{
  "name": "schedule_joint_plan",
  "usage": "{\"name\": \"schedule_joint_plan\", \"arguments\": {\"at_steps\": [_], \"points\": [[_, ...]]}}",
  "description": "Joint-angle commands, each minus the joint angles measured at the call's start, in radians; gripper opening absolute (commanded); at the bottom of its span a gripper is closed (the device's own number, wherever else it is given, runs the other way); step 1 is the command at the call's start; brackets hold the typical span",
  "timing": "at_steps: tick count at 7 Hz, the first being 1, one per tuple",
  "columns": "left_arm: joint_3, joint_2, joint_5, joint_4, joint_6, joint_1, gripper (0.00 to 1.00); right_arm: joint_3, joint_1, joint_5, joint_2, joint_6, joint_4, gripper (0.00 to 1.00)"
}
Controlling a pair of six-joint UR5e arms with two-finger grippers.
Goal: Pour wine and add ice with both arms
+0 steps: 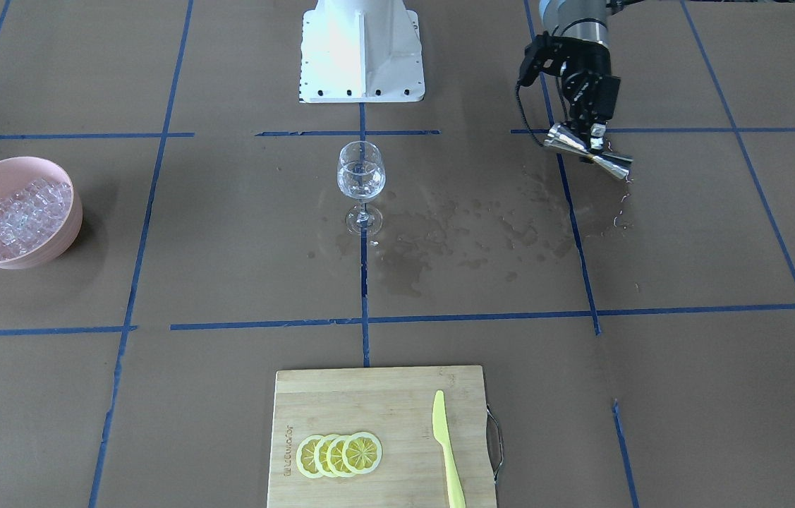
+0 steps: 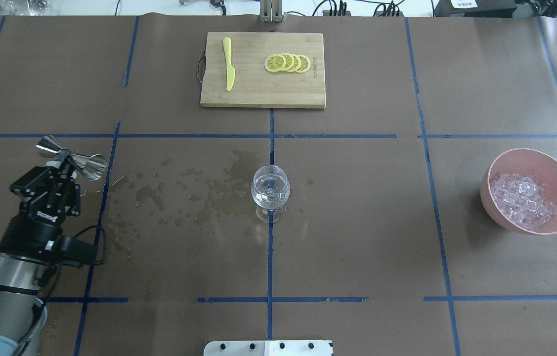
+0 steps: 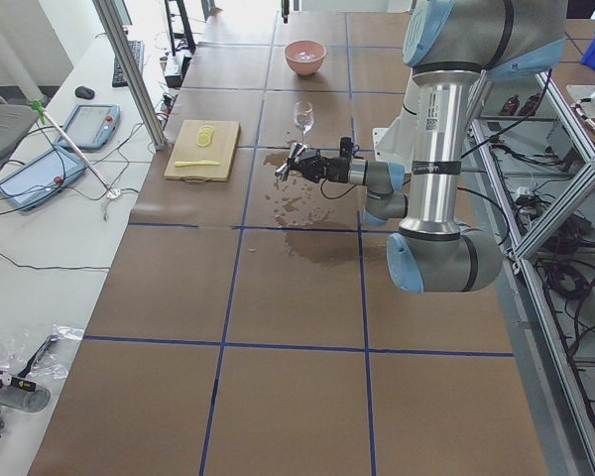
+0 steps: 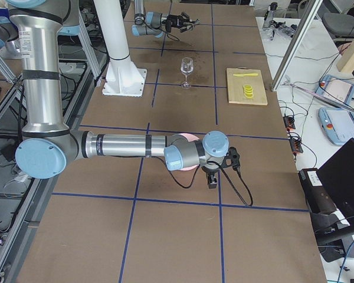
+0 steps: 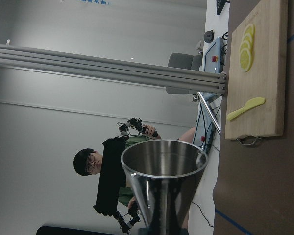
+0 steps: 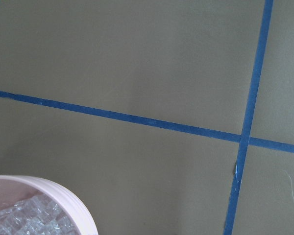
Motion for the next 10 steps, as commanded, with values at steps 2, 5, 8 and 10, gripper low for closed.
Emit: {"name": "schedule_joint_plan", "arguments": {"at_steps": [2,5,8,10], "points": [[0.038,0.213,0.000,-0.372,-0.025,0.006,0.00,0.016,0.001,0.000,0.000,0.002,-0.001,1.00],[0.097,0.206,0.000,-0.388,-0.790,0.168,0.00,0.016,0.001,0.000,0.000,0.001,-0.001,1.00],[0.097,0.202,0.000,-0.393,-1.083,0.282,0.00,0.028,0.001,0.000,-0.005,0.002,-0.001,1.00],[0.109,0.206,0.001,-0.393,-1.131,0.296,0.00,0.027,0.001,0.000,-0.007,0.001,-0.001,1.00]]}}
